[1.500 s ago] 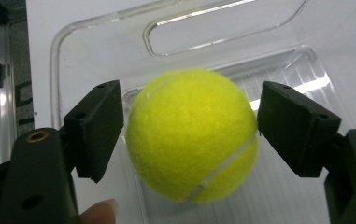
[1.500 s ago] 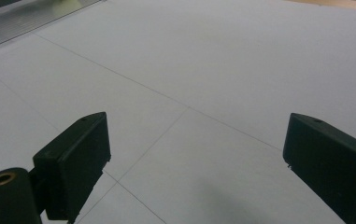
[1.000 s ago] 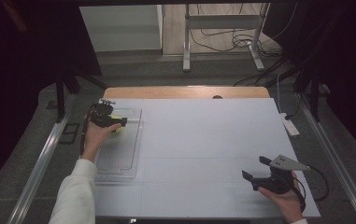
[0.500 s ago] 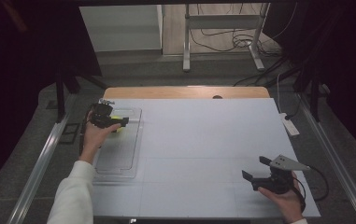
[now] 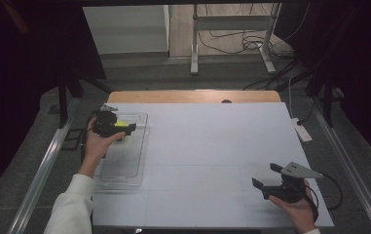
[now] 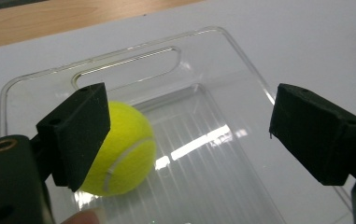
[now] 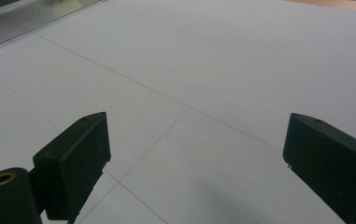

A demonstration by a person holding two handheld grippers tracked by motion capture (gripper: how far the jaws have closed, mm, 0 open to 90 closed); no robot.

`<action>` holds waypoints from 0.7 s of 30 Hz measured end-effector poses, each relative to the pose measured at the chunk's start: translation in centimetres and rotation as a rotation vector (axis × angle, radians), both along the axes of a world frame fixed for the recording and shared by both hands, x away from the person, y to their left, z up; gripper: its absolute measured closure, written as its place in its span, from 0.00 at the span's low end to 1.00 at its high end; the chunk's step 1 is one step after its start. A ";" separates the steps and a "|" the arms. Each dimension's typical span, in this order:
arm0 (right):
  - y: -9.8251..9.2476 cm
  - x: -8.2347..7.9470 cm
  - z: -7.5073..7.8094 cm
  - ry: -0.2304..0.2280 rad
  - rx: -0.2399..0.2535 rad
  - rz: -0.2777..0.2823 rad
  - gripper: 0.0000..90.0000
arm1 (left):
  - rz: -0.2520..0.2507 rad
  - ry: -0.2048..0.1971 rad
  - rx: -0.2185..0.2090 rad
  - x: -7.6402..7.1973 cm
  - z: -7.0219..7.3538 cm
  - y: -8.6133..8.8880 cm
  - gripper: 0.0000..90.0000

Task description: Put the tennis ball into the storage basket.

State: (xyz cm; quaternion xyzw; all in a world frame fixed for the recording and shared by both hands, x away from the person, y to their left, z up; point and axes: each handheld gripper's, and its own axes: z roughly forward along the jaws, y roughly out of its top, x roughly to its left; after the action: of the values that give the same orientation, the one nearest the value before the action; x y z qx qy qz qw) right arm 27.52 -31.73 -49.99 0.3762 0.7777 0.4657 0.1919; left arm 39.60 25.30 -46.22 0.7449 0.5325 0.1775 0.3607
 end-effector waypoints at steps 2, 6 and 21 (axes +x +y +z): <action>0.0 0.0 0.0 0.001 -0.001 0.001 0.08 | -0.008 -0.009 -0.002 -0.3 0.1 -0.1 0.14; 0.0 0.0 0.0 -0.001 -0.001 -0.001 0.08 | -0.031 -0.025 -0.018 -0.9 0.4 -0.3 0.14; 0.0 -0.1 0.0 0.000 -0.003 -0.001 0.08 | -0.117 -0.110 -0.066 -4.3 1.3 -1.7 0.15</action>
State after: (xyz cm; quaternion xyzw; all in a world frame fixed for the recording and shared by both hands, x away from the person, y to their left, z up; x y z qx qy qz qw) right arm 27.47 -31.76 -49.97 0.3764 0.7781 0.4645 0.1926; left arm 35.26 23.62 -44.96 0.7516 0.4728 0.1791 0.4237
